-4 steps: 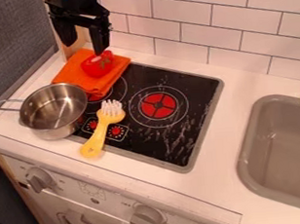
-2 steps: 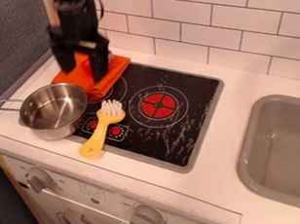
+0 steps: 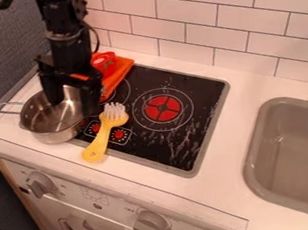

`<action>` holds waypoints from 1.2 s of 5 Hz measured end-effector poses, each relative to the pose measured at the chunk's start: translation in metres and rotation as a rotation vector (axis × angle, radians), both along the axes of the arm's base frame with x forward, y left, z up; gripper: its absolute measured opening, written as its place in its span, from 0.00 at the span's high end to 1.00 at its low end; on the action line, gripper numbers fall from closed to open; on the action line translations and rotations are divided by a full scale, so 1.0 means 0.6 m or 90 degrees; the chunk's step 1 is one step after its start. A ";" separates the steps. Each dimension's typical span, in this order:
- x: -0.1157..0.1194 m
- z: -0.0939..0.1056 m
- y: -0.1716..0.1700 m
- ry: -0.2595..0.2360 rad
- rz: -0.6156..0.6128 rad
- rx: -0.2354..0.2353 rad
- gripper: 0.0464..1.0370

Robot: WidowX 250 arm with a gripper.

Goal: Moved the silver pot top right of the cooker

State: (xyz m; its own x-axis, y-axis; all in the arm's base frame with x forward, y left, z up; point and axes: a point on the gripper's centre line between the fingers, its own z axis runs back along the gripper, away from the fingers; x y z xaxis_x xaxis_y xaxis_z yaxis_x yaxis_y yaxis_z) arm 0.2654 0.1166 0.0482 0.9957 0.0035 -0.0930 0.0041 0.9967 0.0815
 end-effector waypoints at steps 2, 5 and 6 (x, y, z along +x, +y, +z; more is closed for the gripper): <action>-0.013 -0.032 -0.001 0.058 0.001 -0.014 0.05; -0.007 -0.047 0.012 0.075 0.017 -0.001 0.73; -0.007 -0.047 0.013 0.074 0.025 0.002 0.91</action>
